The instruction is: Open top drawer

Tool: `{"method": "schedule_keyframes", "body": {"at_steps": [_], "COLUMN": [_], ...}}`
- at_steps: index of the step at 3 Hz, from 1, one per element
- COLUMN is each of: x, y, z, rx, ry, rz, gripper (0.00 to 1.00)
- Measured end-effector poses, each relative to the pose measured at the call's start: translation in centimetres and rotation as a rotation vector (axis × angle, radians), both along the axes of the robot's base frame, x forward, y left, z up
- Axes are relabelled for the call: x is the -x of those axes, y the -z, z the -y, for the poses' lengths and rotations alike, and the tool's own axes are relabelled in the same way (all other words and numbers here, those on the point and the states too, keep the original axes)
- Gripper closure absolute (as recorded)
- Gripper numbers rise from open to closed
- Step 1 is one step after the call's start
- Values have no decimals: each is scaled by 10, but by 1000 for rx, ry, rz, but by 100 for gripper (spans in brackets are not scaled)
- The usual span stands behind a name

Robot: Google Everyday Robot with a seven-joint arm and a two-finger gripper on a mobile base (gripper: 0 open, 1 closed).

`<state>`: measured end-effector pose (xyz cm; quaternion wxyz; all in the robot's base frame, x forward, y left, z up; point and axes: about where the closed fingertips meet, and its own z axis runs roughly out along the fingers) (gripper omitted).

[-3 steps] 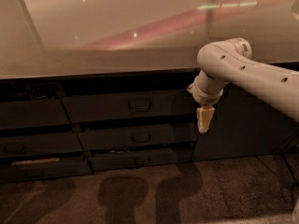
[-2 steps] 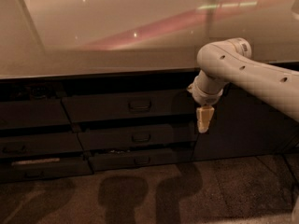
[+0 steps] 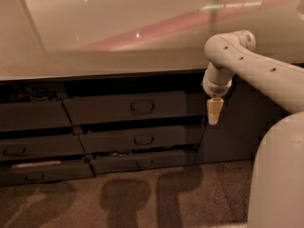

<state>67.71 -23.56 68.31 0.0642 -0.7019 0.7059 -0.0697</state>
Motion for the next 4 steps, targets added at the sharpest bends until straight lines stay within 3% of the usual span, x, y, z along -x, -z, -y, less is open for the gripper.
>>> {"method": "schedule_keyframes", "body": {"at_steps": [1, 2, 3, 4], "x": [0, 0, -14, -14], "y": [0, 7, 40, 40], "z": [0, 3, 14, 14], "rx": [0, 9, 33, 33], "ry": [0, -22, -45, -45], "rz": [0, 55, 33, 33], "gripper": [0, 0, 0, 0]}}
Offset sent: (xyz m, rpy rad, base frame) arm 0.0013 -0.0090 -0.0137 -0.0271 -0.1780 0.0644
